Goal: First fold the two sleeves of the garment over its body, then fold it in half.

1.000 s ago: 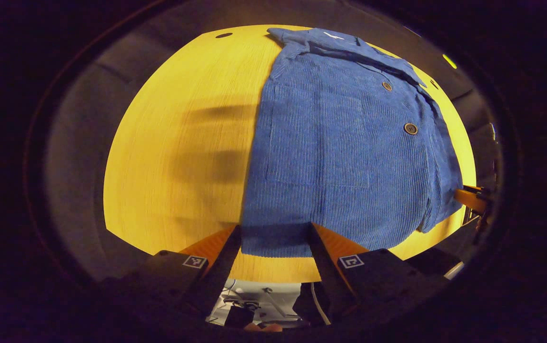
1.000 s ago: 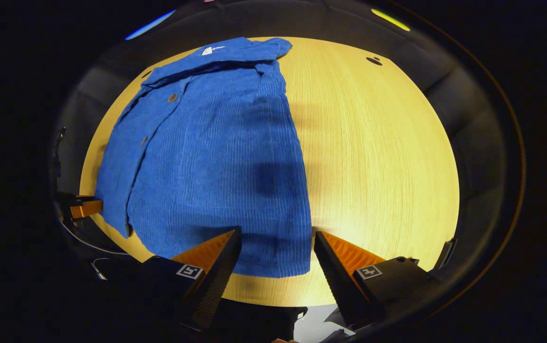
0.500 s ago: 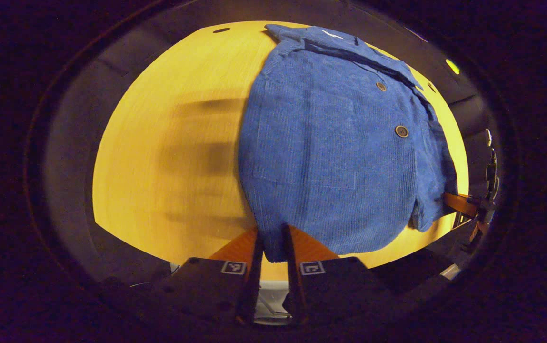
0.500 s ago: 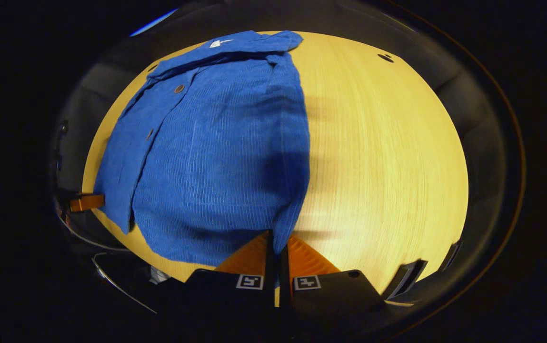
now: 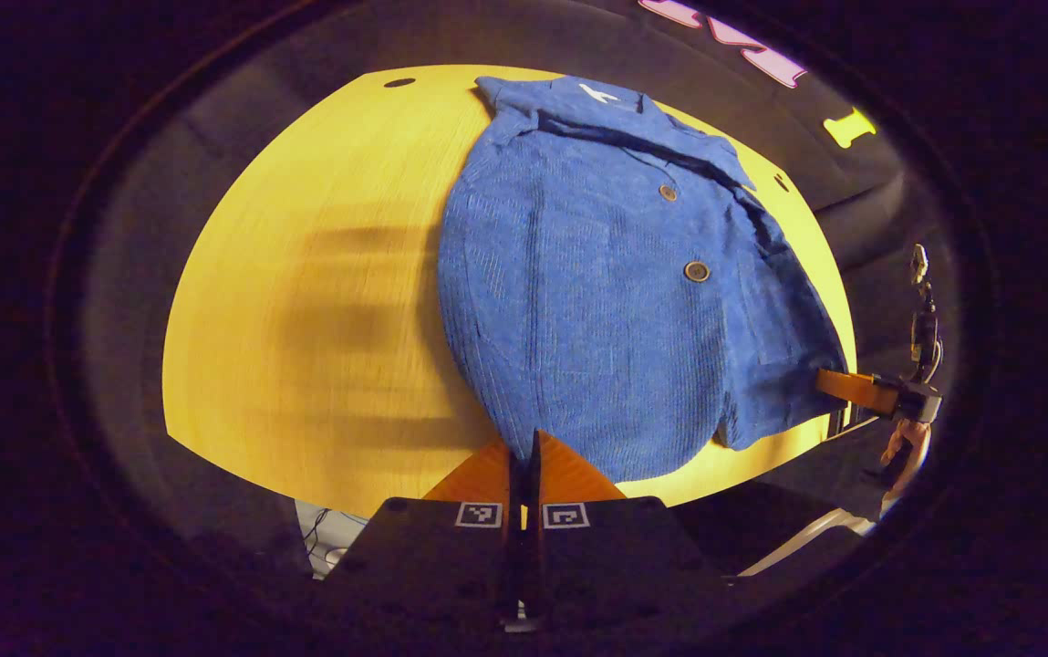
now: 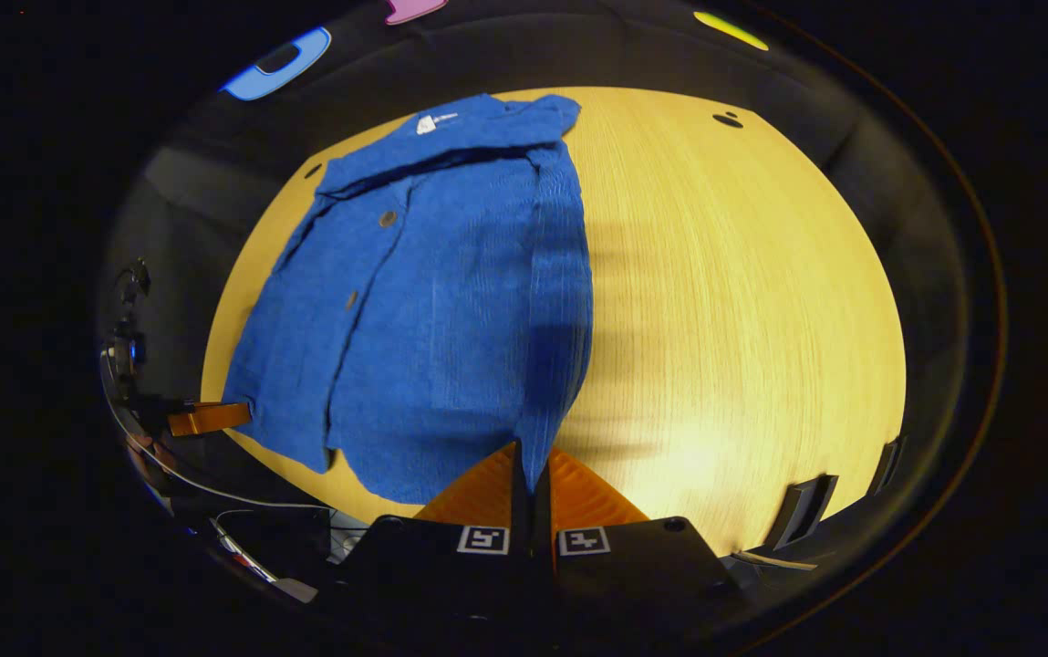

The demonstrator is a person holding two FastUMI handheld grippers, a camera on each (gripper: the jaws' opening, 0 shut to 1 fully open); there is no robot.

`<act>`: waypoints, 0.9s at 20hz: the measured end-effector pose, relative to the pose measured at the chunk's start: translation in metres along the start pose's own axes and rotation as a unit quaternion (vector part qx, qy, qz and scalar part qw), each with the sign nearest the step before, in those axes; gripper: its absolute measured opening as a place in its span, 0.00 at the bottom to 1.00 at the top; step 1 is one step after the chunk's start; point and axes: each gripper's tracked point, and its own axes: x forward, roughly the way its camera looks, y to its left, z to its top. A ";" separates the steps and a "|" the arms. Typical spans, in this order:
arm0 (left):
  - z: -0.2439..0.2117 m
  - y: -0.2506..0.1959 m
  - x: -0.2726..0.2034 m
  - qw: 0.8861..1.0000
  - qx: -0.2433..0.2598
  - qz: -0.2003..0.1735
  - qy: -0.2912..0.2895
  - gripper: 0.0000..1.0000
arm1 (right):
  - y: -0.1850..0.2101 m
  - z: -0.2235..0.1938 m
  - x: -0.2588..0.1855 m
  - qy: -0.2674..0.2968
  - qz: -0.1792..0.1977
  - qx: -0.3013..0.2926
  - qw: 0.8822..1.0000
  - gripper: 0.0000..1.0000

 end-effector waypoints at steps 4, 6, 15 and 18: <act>0.033 -0.016 -0.049 0.997 0.033 -0.024 -0.063 0.00 | 0.024 0.043 -0.041 -0.060 0.011 -0.008 0.998 0.05; 0.050 -0.023 -0.072 0.993 0.052 -0.036 -0.095 0.00 | 0.042 0.072 -0.065 -0.097 0.018 -0.011 0.995 0.05; 0.193 -0.025 -0.134 0.974 0.075 -0.050 -0.207 0.00 | 0.091 0.235 -0.113 -0.234 0.022 -0.028 0.972 0.05; 0.251 -0.018 -0.130 0.974 0.041 -0.048 -0.217 0.00 | 0.086 0.299 -0.093 -0.247 0.023 -0.007 0.969 0.05</act>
